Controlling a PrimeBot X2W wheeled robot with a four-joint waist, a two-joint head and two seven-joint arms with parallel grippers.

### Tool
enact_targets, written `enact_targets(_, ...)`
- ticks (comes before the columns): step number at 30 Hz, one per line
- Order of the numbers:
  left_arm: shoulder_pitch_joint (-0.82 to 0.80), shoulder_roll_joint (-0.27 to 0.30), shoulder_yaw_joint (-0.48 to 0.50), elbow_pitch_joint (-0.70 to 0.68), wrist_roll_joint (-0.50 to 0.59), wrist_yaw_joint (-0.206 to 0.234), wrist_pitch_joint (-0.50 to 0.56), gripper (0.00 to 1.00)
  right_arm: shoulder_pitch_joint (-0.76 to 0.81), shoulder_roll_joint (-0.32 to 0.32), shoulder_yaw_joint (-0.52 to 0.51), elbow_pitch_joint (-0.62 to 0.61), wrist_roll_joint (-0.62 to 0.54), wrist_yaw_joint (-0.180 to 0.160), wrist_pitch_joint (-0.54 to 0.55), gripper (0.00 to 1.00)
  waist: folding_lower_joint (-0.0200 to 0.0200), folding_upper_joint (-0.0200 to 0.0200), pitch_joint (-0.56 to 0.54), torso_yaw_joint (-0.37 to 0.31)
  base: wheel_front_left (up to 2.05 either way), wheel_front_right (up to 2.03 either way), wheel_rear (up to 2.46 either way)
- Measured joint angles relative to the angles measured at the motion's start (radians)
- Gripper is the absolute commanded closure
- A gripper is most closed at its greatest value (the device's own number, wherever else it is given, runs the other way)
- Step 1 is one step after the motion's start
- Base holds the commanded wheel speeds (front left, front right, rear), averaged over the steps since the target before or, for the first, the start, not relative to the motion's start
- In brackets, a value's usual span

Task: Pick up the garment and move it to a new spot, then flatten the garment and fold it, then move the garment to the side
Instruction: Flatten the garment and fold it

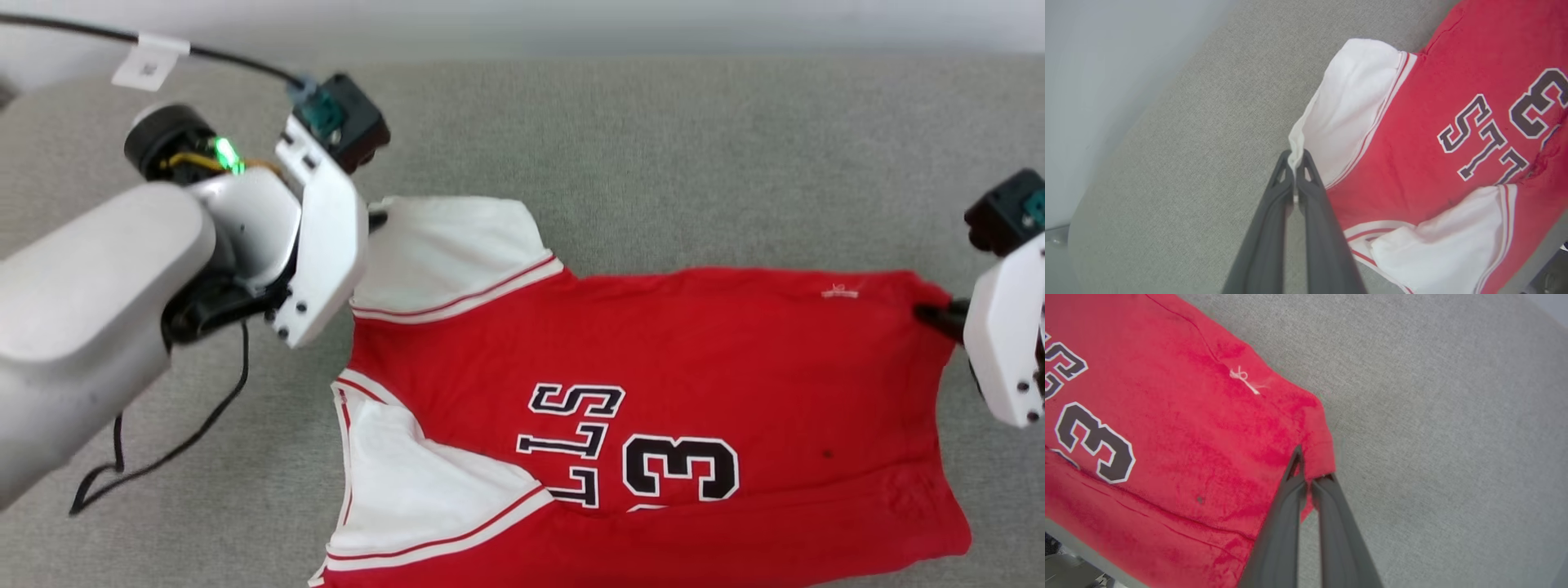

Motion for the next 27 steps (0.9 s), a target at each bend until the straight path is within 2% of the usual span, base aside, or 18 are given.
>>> enact_targets(4,0.075,0.054,-0.001,-0.068,-0.001,0.001,-0.011,1.0,0.076,-0.022,-0.003,-0.013,0.011,0.0,-0.053,1.0,-0.0001,0.0,-0.063,0.006,0.0,0.0,0.0)
enact_targets(15,0.395,0.179,-0.001,-0.272,-0.01,0.077,-0.009,1.0,0.31,-0.064,-0.006,-0.06,0.029,0.0,-0.127,1.0,-0.0002,0.0,-0.184,0.031,0.0,0.0,0.0)
enact_targets(21,0.536,0.186,-0.002,-0.299,-0.008,0.112,-0.028,1.0,0.392,-0.072,-0.008,-0.053,0.035,0.0,-0.137,1.0,-0.0002,0.0,-0.169,0.039,0.0,0.0,0.0)
enact_targets(27,0.594,0.143,-0.002,-0.259,-0.003,0.129,-0.053,1.0,0.411,-0.039,0.0,-0.01,0.022,0.0,-0.14,1.0,-0.0001,0.0,-0.125,0.036,0.0,0.0,0.0)
